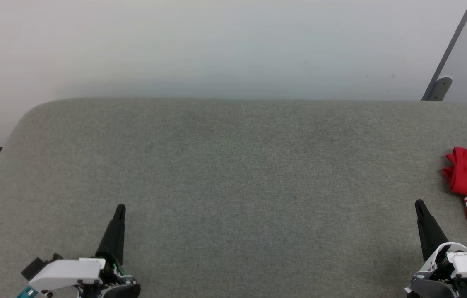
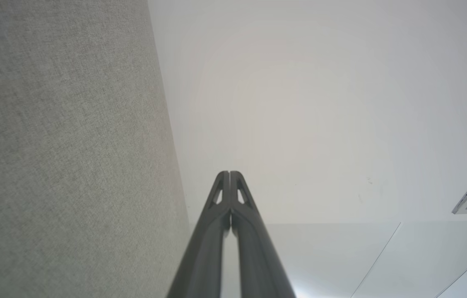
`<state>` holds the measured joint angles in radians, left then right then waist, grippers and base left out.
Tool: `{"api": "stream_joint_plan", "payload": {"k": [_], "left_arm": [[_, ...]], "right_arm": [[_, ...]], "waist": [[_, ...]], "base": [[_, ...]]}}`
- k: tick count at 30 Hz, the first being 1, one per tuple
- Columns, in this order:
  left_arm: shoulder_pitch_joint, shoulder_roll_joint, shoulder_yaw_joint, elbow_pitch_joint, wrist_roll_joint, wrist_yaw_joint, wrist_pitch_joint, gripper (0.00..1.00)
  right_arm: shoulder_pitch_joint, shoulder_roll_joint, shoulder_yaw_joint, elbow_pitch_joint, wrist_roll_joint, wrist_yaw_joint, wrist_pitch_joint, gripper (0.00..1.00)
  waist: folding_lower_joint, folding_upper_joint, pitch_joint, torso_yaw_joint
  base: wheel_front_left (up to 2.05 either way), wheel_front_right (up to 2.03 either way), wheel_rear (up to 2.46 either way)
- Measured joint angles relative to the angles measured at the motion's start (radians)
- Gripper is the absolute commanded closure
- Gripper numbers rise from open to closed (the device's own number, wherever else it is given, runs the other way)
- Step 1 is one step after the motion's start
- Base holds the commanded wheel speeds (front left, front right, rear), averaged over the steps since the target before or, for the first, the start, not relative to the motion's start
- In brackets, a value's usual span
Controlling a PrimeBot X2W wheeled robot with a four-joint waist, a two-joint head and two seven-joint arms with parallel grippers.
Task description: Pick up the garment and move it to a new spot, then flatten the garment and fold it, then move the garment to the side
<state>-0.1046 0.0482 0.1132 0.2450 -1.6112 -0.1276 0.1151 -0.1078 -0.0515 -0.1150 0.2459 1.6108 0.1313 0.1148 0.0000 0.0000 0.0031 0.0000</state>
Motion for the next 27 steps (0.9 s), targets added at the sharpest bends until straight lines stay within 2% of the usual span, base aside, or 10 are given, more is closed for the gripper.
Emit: {"api": "stream_joint_plan", "payload": {"k": [27], "left_arm": [[0.000,0.000,0.000,0.000,0.000,0.000,0.000,1.00]], "right_arm": [[0.000,0.000,0.000,0.000,0.000,0.000,0.000,1.00]], "waist": [[0.0000,0.0000,0.000,0.000]], "base": [[0.00,0.00,0.00]]}}
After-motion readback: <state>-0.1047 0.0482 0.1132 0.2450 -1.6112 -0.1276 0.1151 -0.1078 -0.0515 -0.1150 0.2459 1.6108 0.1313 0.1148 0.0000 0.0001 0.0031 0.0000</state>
